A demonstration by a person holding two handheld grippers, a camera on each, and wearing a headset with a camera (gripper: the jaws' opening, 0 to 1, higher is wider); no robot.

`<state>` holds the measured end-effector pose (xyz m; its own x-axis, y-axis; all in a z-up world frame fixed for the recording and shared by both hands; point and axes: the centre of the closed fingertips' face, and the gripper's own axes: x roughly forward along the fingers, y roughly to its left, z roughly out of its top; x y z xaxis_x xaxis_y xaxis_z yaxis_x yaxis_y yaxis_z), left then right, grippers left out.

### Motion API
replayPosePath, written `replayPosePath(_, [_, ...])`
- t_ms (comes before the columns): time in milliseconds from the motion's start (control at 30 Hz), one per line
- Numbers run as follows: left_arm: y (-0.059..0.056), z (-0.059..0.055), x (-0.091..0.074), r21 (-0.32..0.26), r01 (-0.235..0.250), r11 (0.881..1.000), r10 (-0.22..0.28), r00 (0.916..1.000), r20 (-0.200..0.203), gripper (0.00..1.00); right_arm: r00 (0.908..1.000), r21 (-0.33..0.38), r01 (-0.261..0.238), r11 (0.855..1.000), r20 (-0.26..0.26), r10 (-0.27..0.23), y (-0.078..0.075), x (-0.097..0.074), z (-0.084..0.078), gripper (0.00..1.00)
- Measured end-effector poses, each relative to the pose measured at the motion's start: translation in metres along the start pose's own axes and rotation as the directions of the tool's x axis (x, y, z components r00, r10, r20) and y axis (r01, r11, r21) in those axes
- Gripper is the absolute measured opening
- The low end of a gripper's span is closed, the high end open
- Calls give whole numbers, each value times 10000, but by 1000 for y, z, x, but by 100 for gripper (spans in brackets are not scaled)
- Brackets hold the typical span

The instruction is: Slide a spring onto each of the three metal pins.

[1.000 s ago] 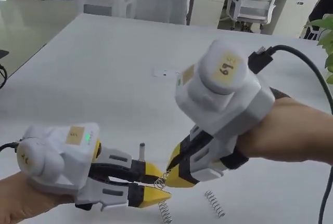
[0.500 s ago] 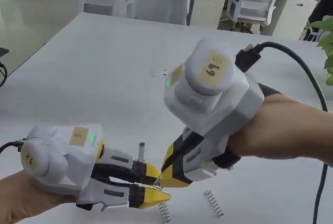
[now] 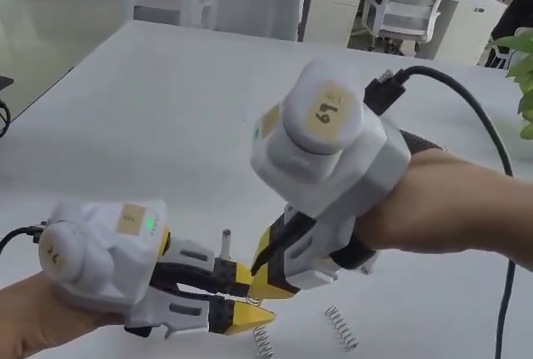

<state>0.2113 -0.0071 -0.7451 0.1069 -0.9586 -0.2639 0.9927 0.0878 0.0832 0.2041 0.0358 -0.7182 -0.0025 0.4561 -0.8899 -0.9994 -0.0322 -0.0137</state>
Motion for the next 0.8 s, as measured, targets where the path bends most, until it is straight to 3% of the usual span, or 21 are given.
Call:
replayPosePath(600, [5, -2, -7, -154, -213, 9997, 213, 9998, -2, 4, 9997, -315, 69, 9995, -251, -76, -4, -1, 1, 6])
replayPosePath(667, [8, 1, -10, -240, -291, 9993, 294, 9995, 134, 4, 9995, -321, 106, 9994, -278, -115, -5, -1, 1, 6])
replayPosePath(800, [8, 1, -9, -37, -283, 9996, 283, 9996, 71, 3, 9995, -339, 125, 9993, -293, -135, -6, -1, 2, 6])
